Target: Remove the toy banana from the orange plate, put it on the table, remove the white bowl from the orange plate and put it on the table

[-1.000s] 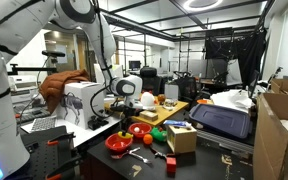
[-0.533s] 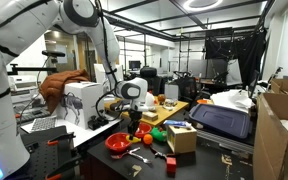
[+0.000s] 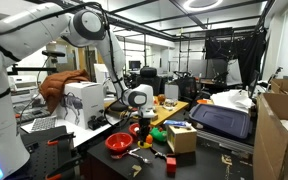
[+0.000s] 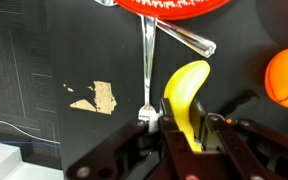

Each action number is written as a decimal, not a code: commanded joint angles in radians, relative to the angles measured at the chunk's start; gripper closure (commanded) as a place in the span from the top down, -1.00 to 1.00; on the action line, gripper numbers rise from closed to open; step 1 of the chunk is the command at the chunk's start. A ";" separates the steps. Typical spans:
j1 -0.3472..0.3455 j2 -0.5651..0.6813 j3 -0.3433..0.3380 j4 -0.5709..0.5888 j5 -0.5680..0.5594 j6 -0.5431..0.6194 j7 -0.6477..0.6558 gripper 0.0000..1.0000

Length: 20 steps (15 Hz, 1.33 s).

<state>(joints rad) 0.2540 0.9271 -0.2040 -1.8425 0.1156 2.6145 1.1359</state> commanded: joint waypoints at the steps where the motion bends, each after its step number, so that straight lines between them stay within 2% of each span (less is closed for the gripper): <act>1: -0.001 0.053 -0.034 0.059 -0.008 0.011 0.069 -0.88; 8: -0.019 0.139 -0.022 0.143 0.003 0.003 0.110 -0.88; 9: -0.018 0.149 -0.022 0.153 0.004 -0.002 0.116 -0.75; 10: -0.008 0.157 -0.031 0.157 -0.002 -0.004 0.131 -0.03; 11: 0.006 0.160 -0.044 0.155 -0.011 -0.004 0.143 -0.02; 12: 0.015 0.162 -0.052 0.153 -0.017 -0.005 0.154 0.09; 18: 0.051 0.117 -0.076 0.109 -0.052 -0.004 0.167 0.97; 20: 0.046 0.100 -0.060 0.100 -0.054 0.007 0.147 1.00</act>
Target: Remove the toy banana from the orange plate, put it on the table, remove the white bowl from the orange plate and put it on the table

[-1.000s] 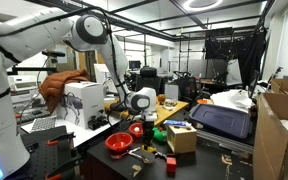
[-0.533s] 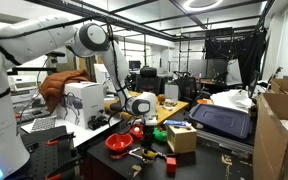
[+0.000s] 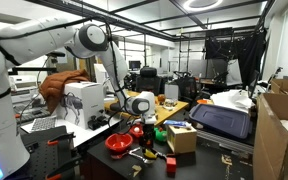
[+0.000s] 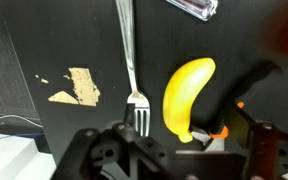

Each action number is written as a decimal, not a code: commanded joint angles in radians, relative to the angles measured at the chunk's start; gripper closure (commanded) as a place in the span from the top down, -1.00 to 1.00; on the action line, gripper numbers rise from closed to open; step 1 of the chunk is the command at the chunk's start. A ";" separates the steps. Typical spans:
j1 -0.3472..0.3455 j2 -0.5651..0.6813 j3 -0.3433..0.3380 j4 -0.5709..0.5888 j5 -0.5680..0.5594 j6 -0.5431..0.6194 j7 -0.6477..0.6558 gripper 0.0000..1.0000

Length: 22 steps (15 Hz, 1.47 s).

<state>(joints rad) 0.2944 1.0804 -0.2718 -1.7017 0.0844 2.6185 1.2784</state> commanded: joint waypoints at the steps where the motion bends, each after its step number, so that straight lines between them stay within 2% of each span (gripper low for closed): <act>1: 0.010 -0.062 0.010 -0.047 -0.024 0.005 0.004 1.00; 3: 0.007 -0.089 0.023 -0.063 -0.024 0.022 -0.010 1.00; 8: 0.043 -0.160 0.005 -0.115 -0.053 0.066 0.003 1.00; 11: 0.043 -0.193 0.016 -0.140 -0.078 0.128 -0.023 1.00; 17: 0.011 -0.192 0.096 -0.127 -0.064 0.247 -0.157 1.00; 22: -0.010 -0.171 0.181 -0.082 -0.031 0.253 -0.268 1.00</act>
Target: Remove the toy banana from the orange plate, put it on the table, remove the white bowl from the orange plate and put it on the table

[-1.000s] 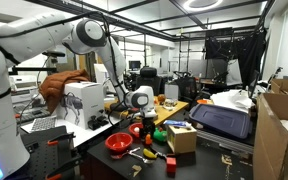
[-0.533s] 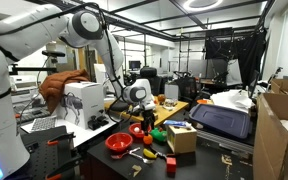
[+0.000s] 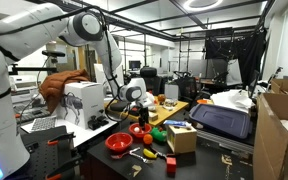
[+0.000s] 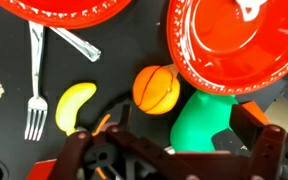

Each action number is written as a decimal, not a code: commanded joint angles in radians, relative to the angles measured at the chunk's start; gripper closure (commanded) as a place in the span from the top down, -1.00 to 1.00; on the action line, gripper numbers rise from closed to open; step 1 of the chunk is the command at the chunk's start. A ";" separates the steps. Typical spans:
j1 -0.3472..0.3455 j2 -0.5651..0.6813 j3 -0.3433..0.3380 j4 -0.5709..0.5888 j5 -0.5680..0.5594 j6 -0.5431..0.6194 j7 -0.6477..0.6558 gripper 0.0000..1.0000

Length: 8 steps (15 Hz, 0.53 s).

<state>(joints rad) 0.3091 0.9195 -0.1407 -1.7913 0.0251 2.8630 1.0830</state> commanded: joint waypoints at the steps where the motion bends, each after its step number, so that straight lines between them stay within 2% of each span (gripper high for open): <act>1: -0.030 -0.004 0.069 0.023 0.036 0.002 -0.092 1.00; 8: -0.063 0.048 0.167 0.110 0.093 -0.018 -0.238 1.00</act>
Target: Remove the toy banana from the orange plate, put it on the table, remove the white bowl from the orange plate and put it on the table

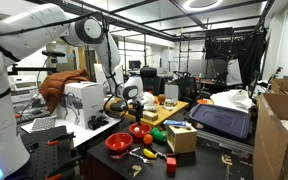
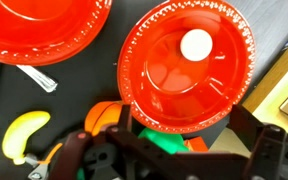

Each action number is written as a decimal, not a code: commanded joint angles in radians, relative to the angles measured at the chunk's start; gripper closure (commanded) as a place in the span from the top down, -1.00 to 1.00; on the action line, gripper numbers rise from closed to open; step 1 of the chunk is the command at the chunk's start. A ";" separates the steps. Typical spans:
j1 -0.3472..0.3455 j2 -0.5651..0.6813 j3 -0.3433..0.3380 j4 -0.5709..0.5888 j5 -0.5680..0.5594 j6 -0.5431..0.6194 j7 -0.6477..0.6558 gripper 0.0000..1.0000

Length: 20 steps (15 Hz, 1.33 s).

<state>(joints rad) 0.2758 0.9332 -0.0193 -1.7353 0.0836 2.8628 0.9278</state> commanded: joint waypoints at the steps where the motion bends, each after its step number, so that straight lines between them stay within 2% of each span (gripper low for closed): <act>1: -0.034 0.049 0.058 0.068 0.041 -0.022 -0.109 1.00; 8: -0.028 0.143 0.082 0.153 0.089 -0.023 -0.215 1.00; 20: -0.006 0.236 0.063 0.257 0.101 -0.029 -0.219 1.00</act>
<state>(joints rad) 0.2590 1.1414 0.0516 -1.5202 0.1476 2.8602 0.7341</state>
